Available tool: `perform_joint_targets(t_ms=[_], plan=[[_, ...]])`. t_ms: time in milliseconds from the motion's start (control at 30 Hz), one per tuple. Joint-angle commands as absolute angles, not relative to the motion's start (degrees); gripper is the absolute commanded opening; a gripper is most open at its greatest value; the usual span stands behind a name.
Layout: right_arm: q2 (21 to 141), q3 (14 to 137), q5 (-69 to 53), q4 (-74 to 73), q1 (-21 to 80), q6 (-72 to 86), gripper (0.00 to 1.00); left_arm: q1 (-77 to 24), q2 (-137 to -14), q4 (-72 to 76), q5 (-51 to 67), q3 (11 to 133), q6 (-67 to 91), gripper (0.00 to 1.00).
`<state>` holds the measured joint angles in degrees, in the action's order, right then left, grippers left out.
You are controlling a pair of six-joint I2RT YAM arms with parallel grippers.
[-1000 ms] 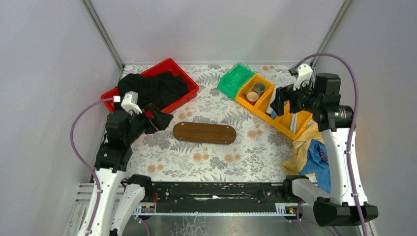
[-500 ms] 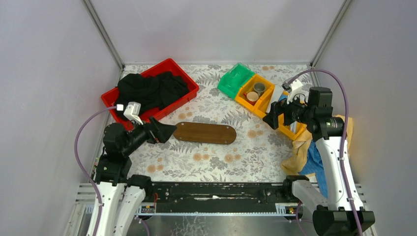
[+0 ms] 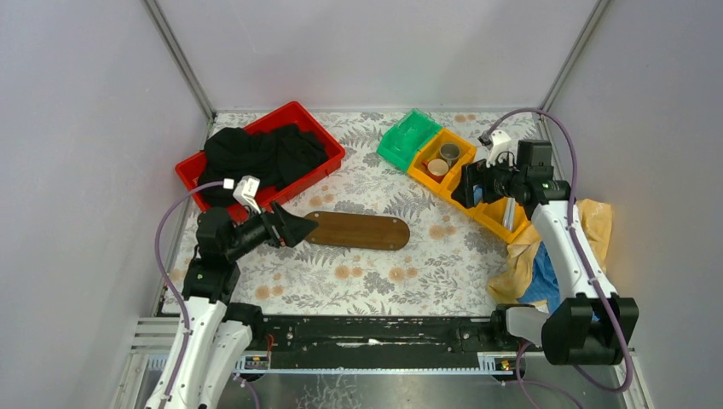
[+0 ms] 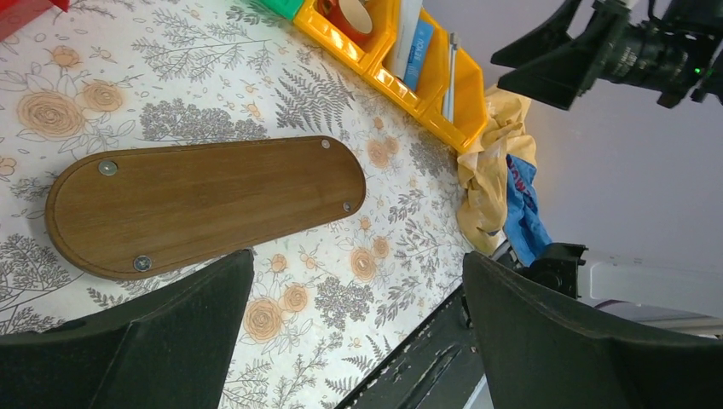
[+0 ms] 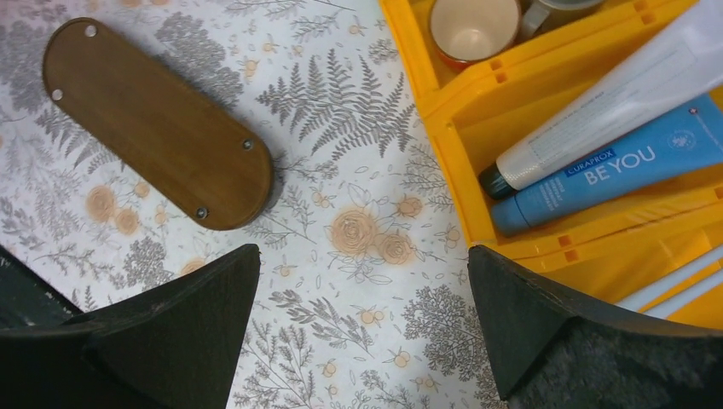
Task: Prepare toiletry sets of a toothbrush and toothpaste on the tray
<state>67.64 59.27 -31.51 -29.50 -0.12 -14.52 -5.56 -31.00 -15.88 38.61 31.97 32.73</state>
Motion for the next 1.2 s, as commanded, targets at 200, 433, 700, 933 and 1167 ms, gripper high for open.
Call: perform_joint_targets(t_ms=[200, 433, 700, 933, 1167], plan=[[72.5, 61.3, -28.6, -14.0, -0.9, -7.2, 0.99, -5.4, -34.7, 14.2, 43.6, 20.2, 50.0, 1.00], [88.6, 74.4, -26.7, -9.0, 1.4, 0.8, 0.85, -5.5, -38.2, 18.0, 43.4, 19.4, 52.5, 1.00], [107.4, 99.3, 4.0, -14.6, 13.2, 11.3, 0.80, -5.5, -38.8, 16.0, 41.3, 18.6, 51.4, 1.00], [122.1, 119.3, 14.9, -24.5, 15.8, 18.5, 0.70, -5.5, -37.9, 13.3, 40.0, 18.4, 49.1, 1.00], [129.3, 126.2, 17.2, -25.6, 17.4, 18.7, 0.56, -5.4, -38.2, 13.4, 40.6, 18.9, 49.0, 1.00]])
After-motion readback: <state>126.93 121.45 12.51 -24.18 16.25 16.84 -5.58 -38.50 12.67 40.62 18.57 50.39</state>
